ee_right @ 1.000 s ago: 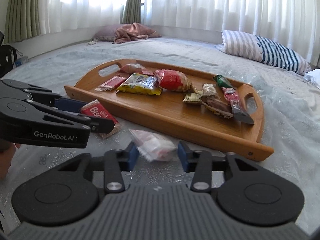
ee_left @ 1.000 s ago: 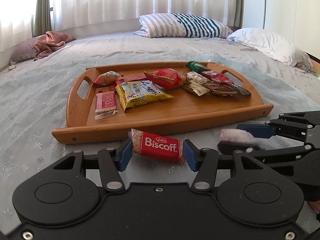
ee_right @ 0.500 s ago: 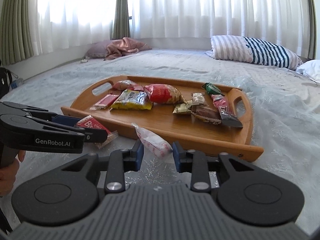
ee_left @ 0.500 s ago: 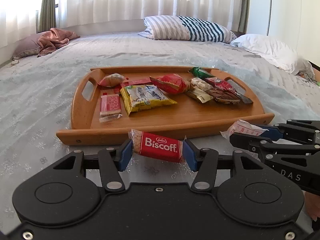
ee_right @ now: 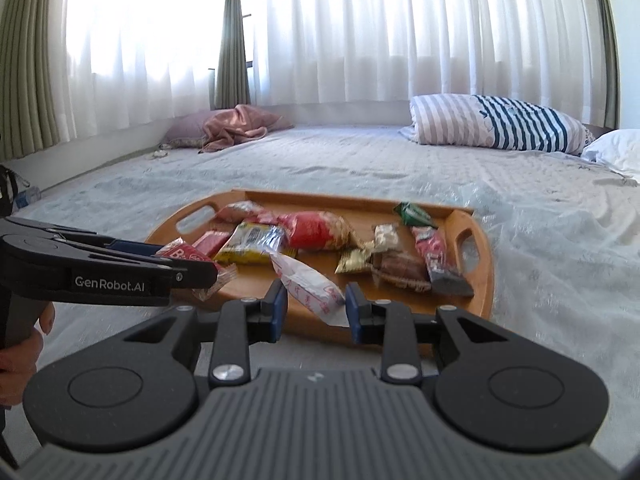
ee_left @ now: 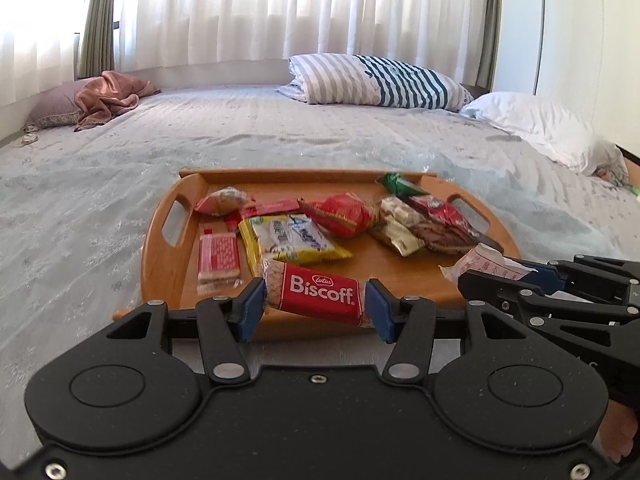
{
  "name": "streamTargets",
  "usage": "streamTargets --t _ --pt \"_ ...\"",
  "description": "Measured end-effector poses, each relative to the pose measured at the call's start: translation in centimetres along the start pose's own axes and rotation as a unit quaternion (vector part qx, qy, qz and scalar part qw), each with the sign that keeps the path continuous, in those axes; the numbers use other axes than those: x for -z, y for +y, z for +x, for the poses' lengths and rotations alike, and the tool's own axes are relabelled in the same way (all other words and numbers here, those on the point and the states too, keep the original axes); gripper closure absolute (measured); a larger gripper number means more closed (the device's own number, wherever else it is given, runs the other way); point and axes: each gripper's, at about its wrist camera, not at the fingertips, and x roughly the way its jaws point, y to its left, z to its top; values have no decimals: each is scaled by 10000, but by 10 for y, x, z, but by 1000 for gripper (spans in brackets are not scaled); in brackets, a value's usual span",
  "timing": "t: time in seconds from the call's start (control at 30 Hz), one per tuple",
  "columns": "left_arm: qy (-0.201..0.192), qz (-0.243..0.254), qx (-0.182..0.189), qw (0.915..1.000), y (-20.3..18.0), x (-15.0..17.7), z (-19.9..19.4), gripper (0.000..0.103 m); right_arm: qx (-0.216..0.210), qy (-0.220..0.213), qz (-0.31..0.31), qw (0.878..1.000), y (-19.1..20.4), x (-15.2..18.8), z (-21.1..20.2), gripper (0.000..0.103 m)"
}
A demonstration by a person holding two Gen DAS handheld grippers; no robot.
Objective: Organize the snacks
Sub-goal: 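Carry the Biscoff pack and white packet in both tools over the tray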
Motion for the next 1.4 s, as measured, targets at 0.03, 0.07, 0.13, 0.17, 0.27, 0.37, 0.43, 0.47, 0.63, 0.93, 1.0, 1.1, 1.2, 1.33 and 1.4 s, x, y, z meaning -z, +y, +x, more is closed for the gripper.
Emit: streamTargets --t 0.03,0.07,0.13,0.17,0.27,0.37,0.43,0.47,0.63,0.93,1.0,1.1,1.2,1.33,1.4 --pt "-20 -4 -5 10000 0 -3 2 51 19 -15 0 10000 -1 -2 3 68" --pt "-45 -11 -18 10000 1 -7 5 51 40 -36 -5 10000 -2 -5 6 68" --pt "-109 -26 -23 9999 3 -17 11 51 78 -87 -14 9999 -3 -13 12 68" --pt "-153 -43 -18 9999 4 -22 15 51 95 -112 -6 9999 -4 -17 16 68" --pt "-264 -162 -29 9995 7 -39 27 51 192 -198 22 9996 -8 -28 31 68" --pt "-324 -284 -37 9991 9 -53 43 51 292 -271 29 9992 -12 -36 46 68" --pt "-368 -255 -107 9989 9 -61 55 51 295 -283 57 9991 -16 -41 58 68" --pt "-380 -222 -158 9989 9 -65 61 51 310 -272 74 9991 -18 -43 63 68" --pt "-367 -155 -259 9989 11 -78 93 51 419 -219 133 9988 -25 -48 90 68" --pt "-338 -215 -400 9984 20 -80 139 51 699 -125 181 9973 -30 -48 130 68" --pt "-330 -228 -454 9982 22 -79 146 51 732 -100 280 9969 -31 -47 137 68" --pt "-309 -229 -513 9979 26 -78 154 51 681 -40 537 9962 -36 -46 144 68" --pt "-264 -270 -525 9979 30 -75 162 51 683 -58 514 9963 -36 -45 143 68" --pt "-220 -331 -522 9978 32 -76 166 51 737 49 469 9962 -36 -42 147 67" --pt "-164 -353 -529 9978 33 -76 168 51 734 69 496 9960 -36 -42 148 67"
